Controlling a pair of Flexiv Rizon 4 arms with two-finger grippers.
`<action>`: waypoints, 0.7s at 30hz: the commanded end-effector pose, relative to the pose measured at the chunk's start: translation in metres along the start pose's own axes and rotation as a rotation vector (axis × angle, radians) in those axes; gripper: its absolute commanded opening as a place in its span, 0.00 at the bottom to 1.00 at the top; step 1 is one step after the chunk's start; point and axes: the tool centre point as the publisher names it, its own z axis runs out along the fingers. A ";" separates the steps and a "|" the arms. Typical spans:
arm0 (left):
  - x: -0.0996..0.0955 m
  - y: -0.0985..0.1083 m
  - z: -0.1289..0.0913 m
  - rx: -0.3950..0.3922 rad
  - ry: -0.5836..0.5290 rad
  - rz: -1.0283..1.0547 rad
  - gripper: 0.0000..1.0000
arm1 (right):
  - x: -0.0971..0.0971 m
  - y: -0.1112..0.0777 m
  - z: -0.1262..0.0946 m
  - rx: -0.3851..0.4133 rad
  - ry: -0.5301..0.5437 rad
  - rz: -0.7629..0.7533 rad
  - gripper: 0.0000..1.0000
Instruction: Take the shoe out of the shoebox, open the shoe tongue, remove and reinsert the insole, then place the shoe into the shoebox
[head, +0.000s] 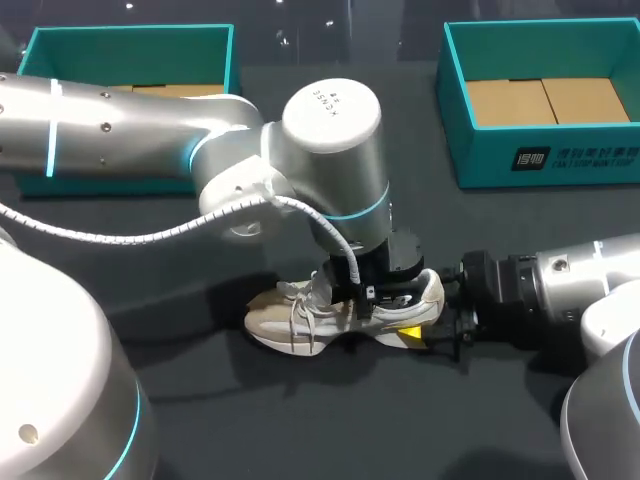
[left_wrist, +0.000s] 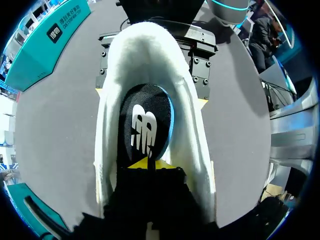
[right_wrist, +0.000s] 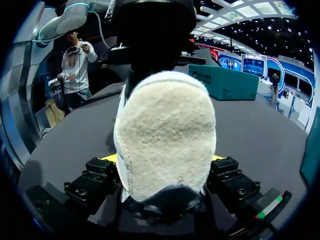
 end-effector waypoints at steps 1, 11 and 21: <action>0.003 0.027 -0.018 0.090 0.009 0.011 0.00 | 0.000 -0.003 0.002 0.006 -0.001 0.001 0.00; 0.009 0.036 -0.031 0.147 0.040 0.002 0.00 | 0.000 -0.003 0.002 0.006 -0.001 0.001 0.00; 0.012 0.026 -0.041 0.189 0.056 0.008 0.00 | 0.000 -0.003 0.002 0.006 -0.001 0.001 0.00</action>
